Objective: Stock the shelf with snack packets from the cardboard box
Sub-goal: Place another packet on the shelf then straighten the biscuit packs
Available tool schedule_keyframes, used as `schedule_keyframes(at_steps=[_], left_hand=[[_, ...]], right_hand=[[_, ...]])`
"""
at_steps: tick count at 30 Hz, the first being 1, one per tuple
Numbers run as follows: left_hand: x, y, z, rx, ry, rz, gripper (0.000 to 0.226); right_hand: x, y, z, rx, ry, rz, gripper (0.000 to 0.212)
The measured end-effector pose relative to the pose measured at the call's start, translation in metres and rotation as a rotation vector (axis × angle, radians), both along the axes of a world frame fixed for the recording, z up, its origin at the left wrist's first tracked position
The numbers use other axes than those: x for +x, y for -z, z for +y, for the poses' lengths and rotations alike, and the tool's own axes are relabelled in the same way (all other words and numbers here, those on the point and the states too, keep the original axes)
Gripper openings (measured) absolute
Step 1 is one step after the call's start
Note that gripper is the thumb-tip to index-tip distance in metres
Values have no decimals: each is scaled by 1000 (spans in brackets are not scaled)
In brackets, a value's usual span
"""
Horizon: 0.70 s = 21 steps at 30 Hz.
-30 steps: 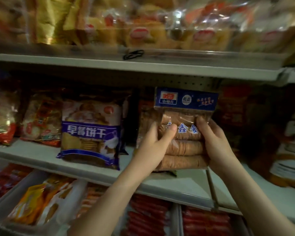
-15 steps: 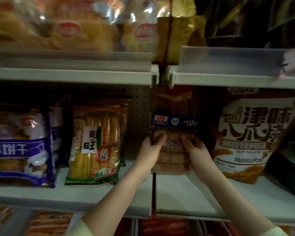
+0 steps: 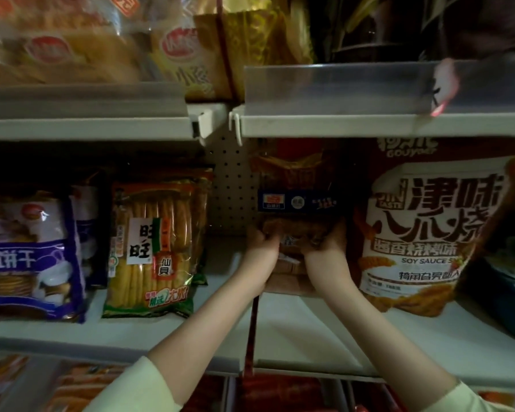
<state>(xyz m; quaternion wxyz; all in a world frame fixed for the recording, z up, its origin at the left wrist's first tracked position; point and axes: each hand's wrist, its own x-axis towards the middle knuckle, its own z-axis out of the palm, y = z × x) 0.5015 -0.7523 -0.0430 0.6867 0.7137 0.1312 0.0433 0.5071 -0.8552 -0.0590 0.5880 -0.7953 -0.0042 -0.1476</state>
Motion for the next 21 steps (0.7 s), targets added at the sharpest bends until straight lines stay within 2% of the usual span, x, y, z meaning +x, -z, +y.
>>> schedule_keyframes(at_steps=[2,5,7,9,10,12,14,16,18,19,21], left_hand=[[-3,-2,-4,98,-83,-47,53],[-10,-18,-11,355,-281,-119,67],[-15,-28,-22,466,-279,-306,64],[-19,-37,-32,509,-210,-484,53],[-21,-41,-37,508,-154,-543,48],[-25,-49,-49,483,-7,-581,44],[-26,-58,-58,415,147,-515,49],[-23,-64,-65,334,253,-445,53],[-18,-69,-71,285,308,-387,52],[-14,-71,-75,249,325,-363,50],[-6,-73,-80,182,352,-339,43]], right_hand=[[-2,1,0,-75,7,-41,91],[-9,0,-4,-198,-50,-65,96],[-11,0,-14,-258,-78,-107,92],[-10,-8,-22,-304,-111,-90,81],[-9,-14,-26,-394,-112,-70,74],[-11,-27,-31,-713,-99,-208,58],[-22,-43,-33,-989,-105,-377,28],[-31,-49,-45,-939,-118,-412,24],[-40,-55,-73,-721,-199,-357,19],[-45,-59,-88,-614,-252,-405,19],[-54,-68,-118,-385,-144,-645,16]])
